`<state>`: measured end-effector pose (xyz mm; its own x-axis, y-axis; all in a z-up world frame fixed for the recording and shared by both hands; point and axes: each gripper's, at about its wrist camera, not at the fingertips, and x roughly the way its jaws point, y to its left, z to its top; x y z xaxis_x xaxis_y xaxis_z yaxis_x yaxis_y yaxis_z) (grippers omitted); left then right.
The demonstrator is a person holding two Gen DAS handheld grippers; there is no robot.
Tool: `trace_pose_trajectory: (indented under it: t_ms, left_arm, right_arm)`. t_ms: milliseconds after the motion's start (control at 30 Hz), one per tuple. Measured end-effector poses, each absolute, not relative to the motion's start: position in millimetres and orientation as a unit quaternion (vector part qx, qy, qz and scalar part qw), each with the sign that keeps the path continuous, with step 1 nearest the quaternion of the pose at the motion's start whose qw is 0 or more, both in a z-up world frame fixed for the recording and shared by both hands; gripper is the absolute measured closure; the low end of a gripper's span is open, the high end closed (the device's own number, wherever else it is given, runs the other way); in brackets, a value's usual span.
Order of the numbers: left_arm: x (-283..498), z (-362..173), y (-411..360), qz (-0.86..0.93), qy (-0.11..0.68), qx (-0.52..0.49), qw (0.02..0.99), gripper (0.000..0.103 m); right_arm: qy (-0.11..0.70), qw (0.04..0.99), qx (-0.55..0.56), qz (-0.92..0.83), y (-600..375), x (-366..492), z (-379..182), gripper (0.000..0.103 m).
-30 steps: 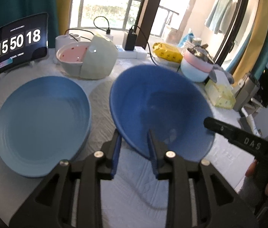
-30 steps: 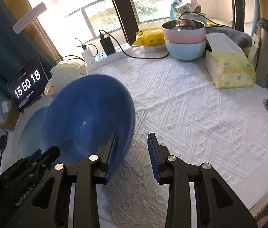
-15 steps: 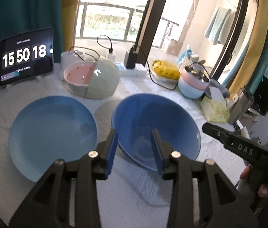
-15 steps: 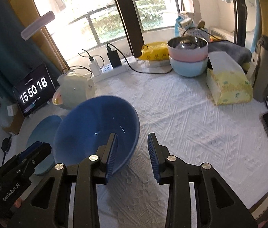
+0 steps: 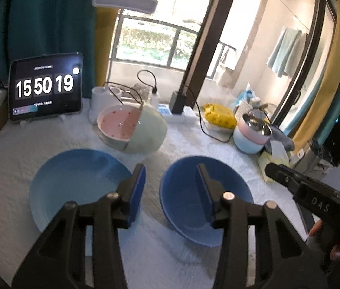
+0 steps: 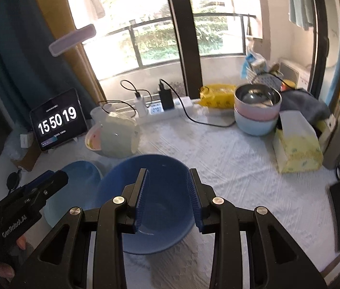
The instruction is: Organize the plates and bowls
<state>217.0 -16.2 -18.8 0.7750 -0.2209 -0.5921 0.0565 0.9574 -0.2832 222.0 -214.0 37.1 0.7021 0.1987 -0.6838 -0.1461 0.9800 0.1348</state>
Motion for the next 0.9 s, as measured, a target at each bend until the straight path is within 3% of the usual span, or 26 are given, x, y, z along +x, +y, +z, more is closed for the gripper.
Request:
trace_pose_trajectory:
  t_ms: [533,667,900]
  left_arm:
    - [245.9,-4.2,30.2,-0.055,0.313,-0.172,0.932,0.058]
    - [258.2,-10.5,41.5,-0.044,0.318,-0.181,0.93,0.058]
    - [280.2,-23.5,59.4,-0.031,0.327,-0.187,0.926,0.058]
  right_arm:
    - [0.366,0.92,-0.006,0.138,-171.2,261.9,70.6,0.068]
    - [0.373,0.916,-0.013,0.146,-158.3,276.2,67.5,0.055]
    - [0.394,0.906,-0.033,0.152,-131.6,305.6,53.6,0.054]
